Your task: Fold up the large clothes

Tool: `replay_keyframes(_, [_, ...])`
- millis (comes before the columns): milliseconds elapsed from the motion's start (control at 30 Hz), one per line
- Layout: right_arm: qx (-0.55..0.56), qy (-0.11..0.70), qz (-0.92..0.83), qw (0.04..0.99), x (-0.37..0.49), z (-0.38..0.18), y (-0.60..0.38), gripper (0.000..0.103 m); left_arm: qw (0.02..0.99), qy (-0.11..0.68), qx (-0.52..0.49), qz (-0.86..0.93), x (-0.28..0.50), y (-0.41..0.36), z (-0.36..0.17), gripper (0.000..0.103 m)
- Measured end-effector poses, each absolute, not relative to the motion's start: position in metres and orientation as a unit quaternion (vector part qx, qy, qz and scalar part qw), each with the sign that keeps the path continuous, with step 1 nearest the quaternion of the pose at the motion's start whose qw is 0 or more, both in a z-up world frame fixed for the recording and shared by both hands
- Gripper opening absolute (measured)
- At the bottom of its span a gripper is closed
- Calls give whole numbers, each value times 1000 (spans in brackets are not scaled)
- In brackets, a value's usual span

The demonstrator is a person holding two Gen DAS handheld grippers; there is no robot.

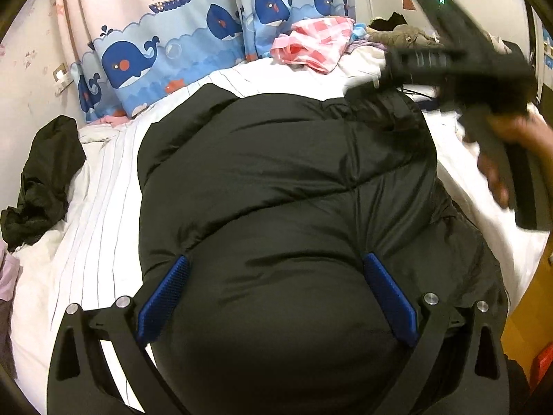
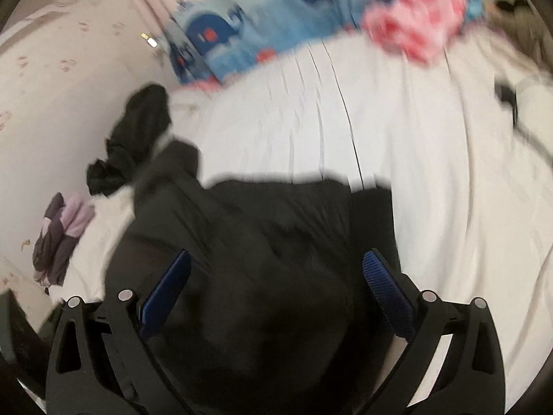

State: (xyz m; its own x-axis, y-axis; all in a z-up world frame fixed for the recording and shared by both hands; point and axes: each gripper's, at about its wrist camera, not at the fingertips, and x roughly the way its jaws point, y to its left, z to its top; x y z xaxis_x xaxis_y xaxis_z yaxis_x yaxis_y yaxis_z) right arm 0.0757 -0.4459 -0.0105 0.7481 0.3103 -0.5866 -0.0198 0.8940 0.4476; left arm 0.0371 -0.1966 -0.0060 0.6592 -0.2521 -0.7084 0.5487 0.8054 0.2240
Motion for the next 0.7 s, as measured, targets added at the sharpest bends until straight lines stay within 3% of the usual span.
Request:
replay_keyframes(167, [181, 337, 89, 920, 109, 9, -431, 96, 889, 337, 216, -223, 35, -198, -7, 96])
replay_keyframes(300, [171, 401, 62, 898, 146, -36, -425, 96, 891, 331, 212, -226, 33, -199, -7, 96])
replay_keyframes(400, [237, 407, 86, 878, 151, -80, -437, 96, 891, 327, 212, -232, 31, -200, -5, 96])
replay_keyframes(700, [239, 441, 117, 857, 161, -96, -437, 97, 883, 289, 181, -322, 0, -249, 26, 96])
